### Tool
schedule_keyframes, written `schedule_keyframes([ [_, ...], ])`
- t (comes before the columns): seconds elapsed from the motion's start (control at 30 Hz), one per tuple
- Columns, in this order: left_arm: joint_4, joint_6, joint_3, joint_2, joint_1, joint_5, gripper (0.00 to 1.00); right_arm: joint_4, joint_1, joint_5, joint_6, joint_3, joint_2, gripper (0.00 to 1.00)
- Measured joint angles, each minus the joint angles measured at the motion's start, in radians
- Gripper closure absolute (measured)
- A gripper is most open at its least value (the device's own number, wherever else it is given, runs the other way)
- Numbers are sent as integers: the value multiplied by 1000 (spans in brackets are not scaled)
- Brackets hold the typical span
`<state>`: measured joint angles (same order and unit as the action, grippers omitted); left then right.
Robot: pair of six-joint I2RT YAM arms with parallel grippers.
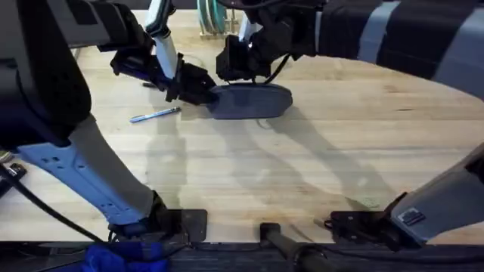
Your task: Unzip the bag, pick up the pens from the table one at a time and place them inside, then zip the bag closed.
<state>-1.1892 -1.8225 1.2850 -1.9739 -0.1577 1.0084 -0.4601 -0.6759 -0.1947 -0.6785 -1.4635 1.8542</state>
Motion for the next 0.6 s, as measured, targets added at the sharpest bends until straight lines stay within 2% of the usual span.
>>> schedule_keyframes([
  [0.6,-1,0,0,0,0,0,959,25,-22,0,-34,0,15,971],
])
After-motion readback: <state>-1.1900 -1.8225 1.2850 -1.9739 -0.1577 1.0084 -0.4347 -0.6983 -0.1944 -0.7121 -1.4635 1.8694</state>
